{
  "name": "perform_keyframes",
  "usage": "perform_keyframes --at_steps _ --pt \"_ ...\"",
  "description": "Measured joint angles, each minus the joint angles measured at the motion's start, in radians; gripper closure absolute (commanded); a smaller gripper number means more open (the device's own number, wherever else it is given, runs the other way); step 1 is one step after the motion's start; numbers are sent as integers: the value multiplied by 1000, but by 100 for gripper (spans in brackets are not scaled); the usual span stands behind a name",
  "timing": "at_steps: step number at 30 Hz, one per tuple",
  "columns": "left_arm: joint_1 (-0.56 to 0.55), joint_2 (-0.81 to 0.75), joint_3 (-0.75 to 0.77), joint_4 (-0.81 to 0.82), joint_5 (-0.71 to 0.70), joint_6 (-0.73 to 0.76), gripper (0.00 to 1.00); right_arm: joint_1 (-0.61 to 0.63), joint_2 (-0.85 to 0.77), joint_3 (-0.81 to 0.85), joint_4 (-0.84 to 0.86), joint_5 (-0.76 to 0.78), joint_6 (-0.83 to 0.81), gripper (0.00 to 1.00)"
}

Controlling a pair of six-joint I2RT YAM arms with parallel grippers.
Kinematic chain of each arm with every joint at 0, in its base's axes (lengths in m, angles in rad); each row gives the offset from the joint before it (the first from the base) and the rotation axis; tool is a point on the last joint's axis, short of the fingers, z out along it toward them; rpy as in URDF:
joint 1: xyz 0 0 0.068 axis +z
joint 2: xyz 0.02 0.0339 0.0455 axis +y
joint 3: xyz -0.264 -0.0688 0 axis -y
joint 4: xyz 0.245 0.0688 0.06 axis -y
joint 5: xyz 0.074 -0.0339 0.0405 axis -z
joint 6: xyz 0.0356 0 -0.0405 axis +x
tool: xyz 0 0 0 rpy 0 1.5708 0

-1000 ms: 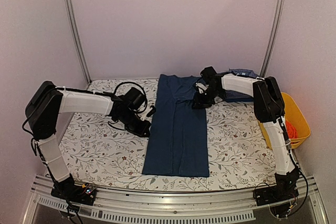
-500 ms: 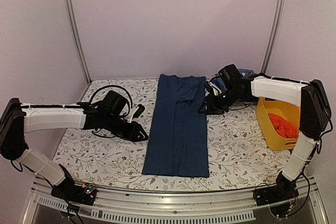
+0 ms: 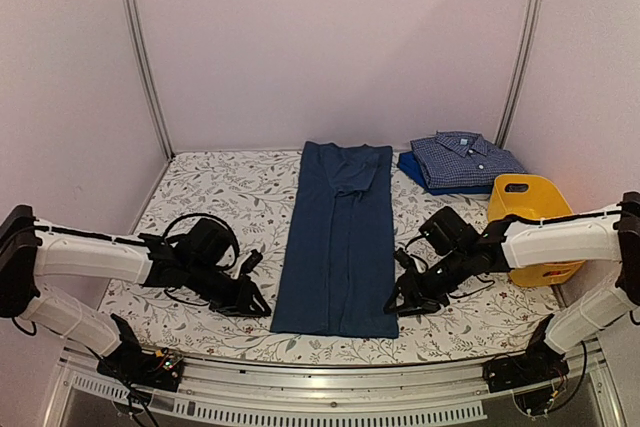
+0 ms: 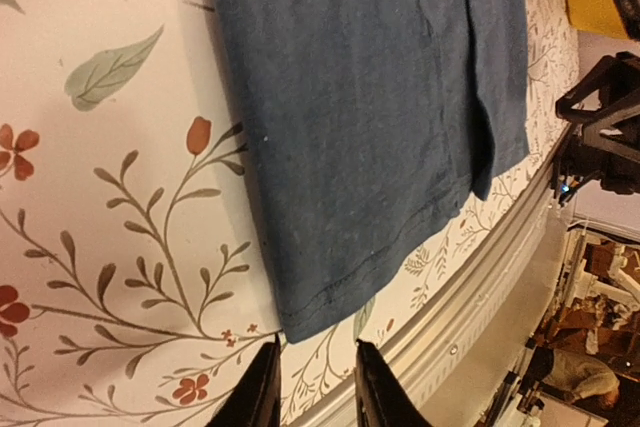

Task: Fold and stack the mixed laundry pile
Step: Rotate the rectangle-folded T-shirt at the center of the board, then pick up the rectangle-folded T-shirt from the center of the board.

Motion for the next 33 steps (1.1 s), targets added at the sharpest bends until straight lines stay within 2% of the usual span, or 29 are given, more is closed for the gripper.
perform_keyframes --at_steps 9,18,25,33 --pt "-50 44 -17 17 2 -27 78 107 7 -85 56 68 126 57" --pt "-70 90 -37 30 -6 -31 77 192 113 -48 134 77 171 58" --pt "-108 130 -17 74 -7 -35 76 202 140 -31 156 77 178 61" --pt "-123 172 14 97 -6 -44 73 203 100 -29 92 120 177 50"
